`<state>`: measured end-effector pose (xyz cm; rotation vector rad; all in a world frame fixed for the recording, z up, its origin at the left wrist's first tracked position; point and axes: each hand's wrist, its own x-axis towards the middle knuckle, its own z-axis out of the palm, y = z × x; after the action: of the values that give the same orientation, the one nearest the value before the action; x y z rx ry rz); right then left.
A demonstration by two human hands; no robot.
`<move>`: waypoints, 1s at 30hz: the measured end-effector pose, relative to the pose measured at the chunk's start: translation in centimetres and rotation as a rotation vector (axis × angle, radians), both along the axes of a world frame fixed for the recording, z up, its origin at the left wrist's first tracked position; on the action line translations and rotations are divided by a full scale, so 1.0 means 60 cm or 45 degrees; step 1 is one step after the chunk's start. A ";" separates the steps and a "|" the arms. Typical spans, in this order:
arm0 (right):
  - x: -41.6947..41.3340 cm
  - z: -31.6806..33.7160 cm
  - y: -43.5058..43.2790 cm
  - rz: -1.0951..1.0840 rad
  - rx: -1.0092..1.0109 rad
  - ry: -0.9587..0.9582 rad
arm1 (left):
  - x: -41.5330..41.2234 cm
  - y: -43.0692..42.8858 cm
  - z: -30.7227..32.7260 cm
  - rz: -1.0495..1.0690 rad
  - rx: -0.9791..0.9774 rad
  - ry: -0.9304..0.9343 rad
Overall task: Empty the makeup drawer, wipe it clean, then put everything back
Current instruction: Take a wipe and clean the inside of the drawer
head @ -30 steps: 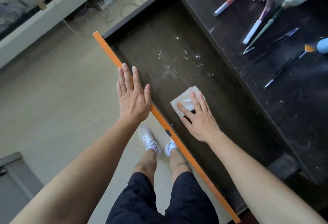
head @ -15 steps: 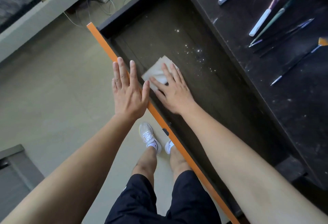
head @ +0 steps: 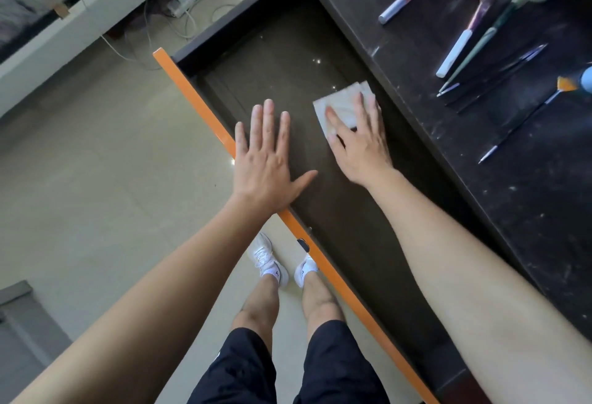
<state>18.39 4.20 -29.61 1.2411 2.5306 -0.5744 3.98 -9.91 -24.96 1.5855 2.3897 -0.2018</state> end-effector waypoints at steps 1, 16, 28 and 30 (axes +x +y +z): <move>-0.036 -0.002 0.015 0.014 0.006 0.014 | 0.001 0.011 -0.006 -0.016 -0.073 0.020; 0.179 0.009 -0.111 -0.075 -0.072 -0.047 | -0.010 0.000 -0.025 0.033 -0.430 0.083; -0.182 0.001 0.045 0.103 -0.101 0.088 | -0.013 0.005 -0.025 0.044 -0.440 0.085; -0.155 0.000 0.033 0.157 -0.108 0.123 | -0.011 0.004 -0.024 0.048 -0.446 0.084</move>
<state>9.07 6.19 -29.58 1.0437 2.6095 -0.7203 3.32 -9.65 -26.37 1.3892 2.2727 -0.6360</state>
